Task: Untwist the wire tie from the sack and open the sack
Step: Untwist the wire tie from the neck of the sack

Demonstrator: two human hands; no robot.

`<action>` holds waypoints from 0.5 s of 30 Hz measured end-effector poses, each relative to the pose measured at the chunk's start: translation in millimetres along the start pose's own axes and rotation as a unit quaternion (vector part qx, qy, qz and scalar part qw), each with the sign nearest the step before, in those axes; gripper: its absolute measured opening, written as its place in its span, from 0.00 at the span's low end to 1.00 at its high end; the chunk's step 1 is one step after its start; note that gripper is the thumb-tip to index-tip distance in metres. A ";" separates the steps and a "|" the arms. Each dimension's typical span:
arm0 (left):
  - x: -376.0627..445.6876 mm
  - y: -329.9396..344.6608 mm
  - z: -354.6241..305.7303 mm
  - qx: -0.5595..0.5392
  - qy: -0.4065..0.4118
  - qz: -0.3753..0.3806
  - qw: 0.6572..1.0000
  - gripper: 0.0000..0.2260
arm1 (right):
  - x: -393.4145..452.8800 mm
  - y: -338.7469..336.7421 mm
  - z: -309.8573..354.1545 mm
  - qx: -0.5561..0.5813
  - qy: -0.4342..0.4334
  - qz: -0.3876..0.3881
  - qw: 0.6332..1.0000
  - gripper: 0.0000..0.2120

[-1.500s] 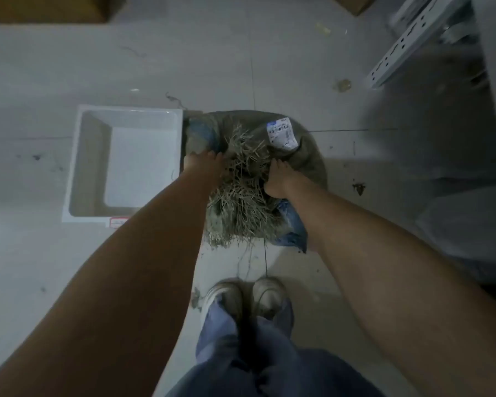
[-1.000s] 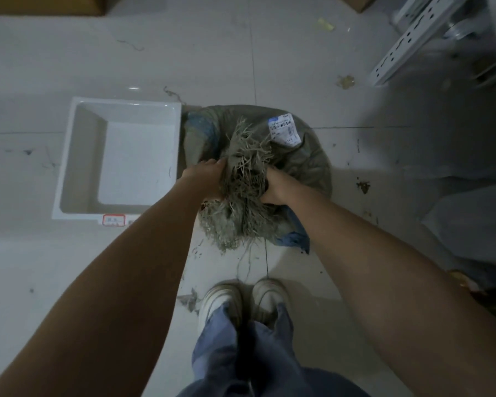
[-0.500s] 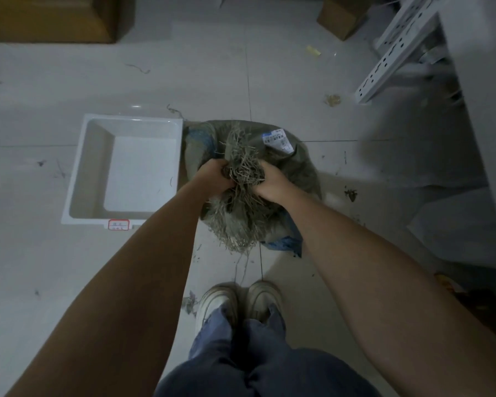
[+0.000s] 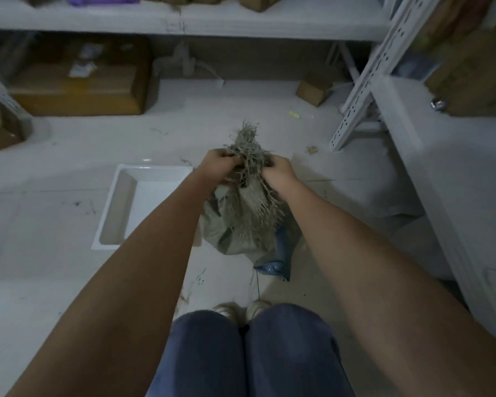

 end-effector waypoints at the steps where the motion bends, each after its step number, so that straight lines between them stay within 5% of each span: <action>1: -5.9 -1.1 -10.0 -0.029 -0.001 -0.004 1.000 0.05 | -6.3 -8.3 7.8 0.005 -0.002 -0.012 1.000 0.10; 7: -37.9 -6.8 -45.1 -0.225 -0.020 0.014 0.974 0.12 | -43.0 -55.3 46.5 0.016 0.009 -0.053 0.998 0.15; 9: -43.9 -13.0 -54.4 -0.245 0.013 0.019 0.969 0.22 | -56.3 -63.2 58.6 0.023 -0.003 -0.053 0.998 0.13; 13: -59.2 -47.6 -58.7 -0.202 0.117 -0.160 0.959 0.15 | -78.3 -74.2 76.3 0.066 -0.034 -0.041 0.996 0.14; 15: -71.2 -51.3 -48.7 -0.114 0.141 -0.190 0.965 0.15 | -88.5 -78.0 85.4 0.086 -0.052 -0.037 0.994 0.15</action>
Point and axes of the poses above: each hand's wrist, its own x-axis towards the middle knuckle, its own y-axis out of the palm, z = x × y, the point moved 7 cm from there along x, towards the middle knuckle, and after that the axes turned 9 degrees about y, right-handed, at the moved point
